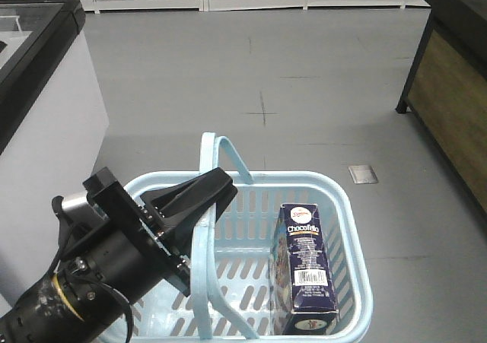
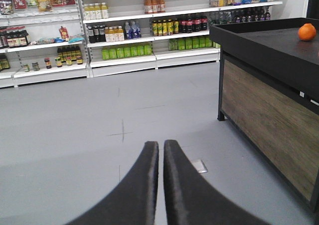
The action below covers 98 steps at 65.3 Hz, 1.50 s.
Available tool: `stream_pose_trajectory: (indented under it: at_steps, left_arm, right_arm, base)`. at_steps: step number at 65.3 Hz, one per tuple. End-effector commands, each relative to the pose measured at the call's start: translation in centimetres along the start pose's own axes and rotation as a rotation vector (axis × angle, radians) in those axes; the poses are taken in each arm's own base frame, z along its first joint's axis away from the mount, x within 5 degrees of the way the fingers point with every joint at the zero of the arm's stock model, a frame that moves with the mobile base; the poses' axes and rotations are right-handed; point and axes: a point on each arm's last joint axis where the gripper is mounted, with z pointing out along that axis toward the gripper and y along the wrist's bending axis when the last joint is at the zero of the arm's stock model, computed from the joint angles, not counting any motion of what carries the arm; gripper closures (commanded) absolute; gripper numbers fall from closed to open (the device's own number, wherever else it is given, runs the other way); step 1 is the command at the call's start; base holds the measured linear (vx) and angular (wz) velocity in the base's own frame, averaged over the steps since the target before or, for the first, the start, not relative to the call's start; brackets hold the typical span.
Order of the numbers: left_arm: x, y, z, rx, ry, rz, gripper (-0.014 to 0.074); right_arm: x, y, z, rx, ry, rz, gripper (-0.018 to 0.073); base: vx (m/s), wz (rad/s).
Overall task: Left arm holds basket, right arm returns cookies
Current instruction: 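Drive toward the drink shelves while holding the basket in the left gripper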
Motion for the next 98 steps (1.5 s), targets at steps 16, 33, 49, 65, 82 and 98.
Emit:
stream_pose_trajectory:
  at_steps: [16, 33, 49, 65, 82, 98]
  left_arm:
    - [0.61, -2.99, 0.10, 0.229, 0.039, -0.007, 0.0599]
    - [0.63, -2.99, 0.10, 0.229, 0.041, -0.006, 0.0599]
    - [0.63, -2.99, 0.10, 0.229, 0.041, -0.006, 0.0599]
    - [0.64, -2.98, 0.10, 0.229, 0.041, -0.006, 0.0599]
    - [0.64, -2.98, 0.10, 0.229, 0.041, -0.006, 0.0599]
    - [0.64, -2.98, 0.10, 0.229, 0.041, -0.006, 0.0599]
  right_arm:
    - [-0.16, -0.01, -0.01, -0.002, -0.071, -0.019, 0.0565]
    - [-0.16, -0.01, -0.01, -0.002, -0.071, -0.019, 0.0565]
    - [-0.16, -0.01, -0.01, -0.002, -0.071, -0.019, 0.0565]
    - [-0.15, -0.01, -0.01, -0.002, -0.070, -0.013, 0.0565]
    - [-0.16, -0.01, -0.01, -0.002, -0.071, -0.013, 0.0565]
    - [-0.16, -0.01, -0.01, -0.002, -0.071, -0.013, 0.0565]
  base:
    - [0.38, -0.03]
    - [0.42, 0.02]
    - [0.45, 0.05]
    - [0.48, 0.04]
    - [0.49, 0.00]
    - [0.52, -0.03]
